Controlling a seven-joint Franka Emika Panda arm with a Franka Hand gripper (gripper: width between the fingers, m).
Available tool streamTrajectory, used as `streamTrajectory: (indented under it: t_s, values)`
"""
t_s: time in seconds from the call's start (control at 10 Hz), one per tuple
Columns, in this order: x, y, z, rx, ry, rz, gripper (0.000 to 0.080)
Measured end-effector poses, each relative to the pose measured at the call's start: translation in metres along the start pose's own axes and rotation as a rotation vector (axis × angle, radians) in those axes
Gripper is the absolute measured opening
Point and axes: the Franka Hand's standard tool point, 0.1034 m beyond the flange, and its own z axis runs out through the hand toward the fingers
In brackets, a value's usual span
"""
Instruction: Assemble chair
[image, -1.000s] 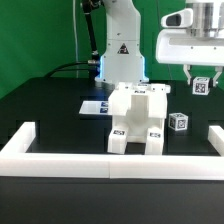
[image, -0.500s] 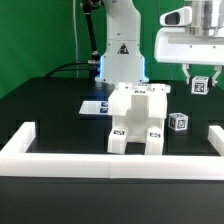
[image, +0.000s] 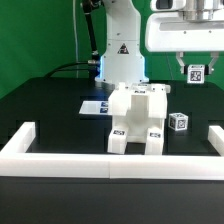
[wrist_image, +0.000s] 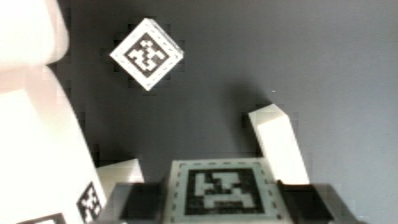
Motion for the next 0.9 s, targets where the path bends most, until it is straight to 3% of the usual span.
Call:
streamTrajectory:
  t_s: [0.2,0.4,0.7,0.9]
  values:
    - [0.001,0.002,0.0,0.0,0.001,-0.008,0.0291]
    - [0.021,0.027,-0.005,-0.001,0.013,-0.122,0.0291]
    - [0.046,0.045,-0.012,0.0,0.031,-0.167,0.029]
    - [0.043,0.043,-0.01,-0.002,0.027,-0.167,0.0291]
